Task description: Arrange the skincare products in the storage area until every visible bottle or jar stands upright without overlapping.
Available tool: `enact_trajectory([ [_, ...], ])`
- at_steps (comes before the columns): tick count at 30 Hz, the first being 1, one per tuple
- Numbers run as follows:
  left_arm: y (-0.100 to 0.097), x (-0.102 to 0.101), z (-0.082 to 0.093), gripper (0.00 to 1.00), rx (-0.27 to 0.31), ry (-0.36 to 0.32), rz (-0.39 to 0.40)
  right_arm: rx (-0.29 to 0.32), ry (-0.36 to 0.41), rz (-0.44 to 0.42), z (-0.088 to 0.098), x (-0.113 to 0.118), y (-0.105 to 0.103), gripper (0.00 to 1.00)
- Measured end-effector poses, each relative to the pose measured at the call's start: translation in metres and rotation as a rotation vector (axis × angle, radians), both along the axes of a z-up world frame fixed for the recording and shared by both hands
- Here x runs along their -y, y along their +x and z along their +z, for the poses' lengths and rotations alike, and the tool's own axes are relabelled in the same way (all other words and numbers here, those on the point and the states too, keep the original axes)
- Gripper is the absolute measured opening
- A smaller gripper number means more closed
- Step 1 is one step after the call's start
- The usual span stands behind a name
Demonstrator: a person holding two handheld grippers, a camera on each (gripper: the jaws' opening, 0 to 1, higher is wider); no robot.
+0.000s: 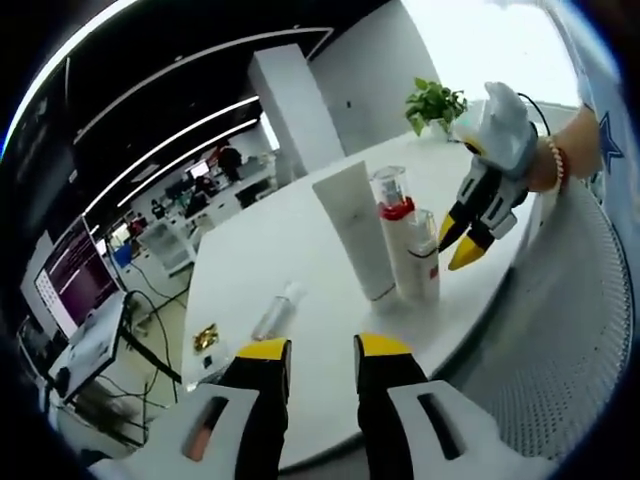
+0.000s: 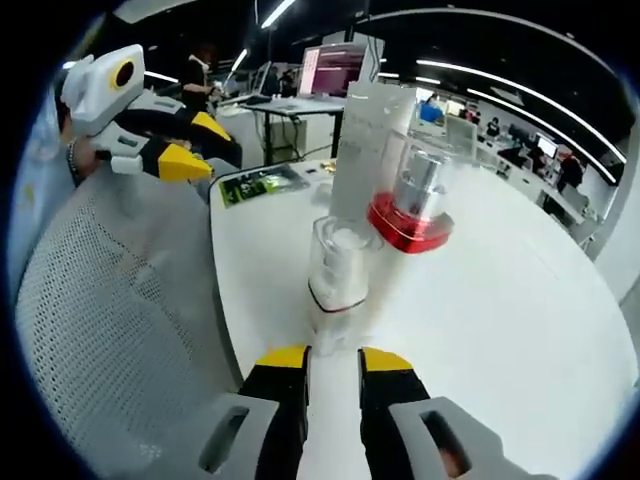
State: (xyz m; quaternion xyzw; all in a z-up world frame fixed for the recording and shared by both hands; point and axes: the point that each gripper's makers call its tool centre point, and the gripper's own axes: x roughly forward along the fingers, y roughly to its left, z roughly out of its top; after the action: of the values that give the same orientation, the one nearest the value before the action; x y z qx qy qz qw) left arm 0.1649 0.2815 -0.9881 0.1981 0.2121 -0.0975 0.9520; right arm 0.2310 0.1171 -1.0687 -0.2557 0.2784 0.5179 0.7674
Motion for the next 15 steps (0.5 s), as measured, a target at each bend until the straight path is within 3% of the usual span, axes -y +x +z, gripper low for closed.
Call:
enact_trajectory([
  [6,0.0,-0.002,-0.001,0.21,-0.008,0.002,0.01,-0.03,0.018,-0.091,0.0,0.022,0.021,0.12],
  [10,0.001,-0.003,-0.003,0.22,-0.021,-0.007,0.014,-0.005,0.009,-0.134,0.001,0.032,0.037,0.12],
  [13,0.002,-0.007,-0.002,0.24,-0.037,-0.042,0.024,-0.012,0.016,-0.172,0.001,0.037,0.044,0.12],
  [15,0.005,-0.014,-0.002,0.25,-0.069,-0.112,0.066,-0.026,0.038,-0.202,0.001,0.038,0.045,0.13],
])
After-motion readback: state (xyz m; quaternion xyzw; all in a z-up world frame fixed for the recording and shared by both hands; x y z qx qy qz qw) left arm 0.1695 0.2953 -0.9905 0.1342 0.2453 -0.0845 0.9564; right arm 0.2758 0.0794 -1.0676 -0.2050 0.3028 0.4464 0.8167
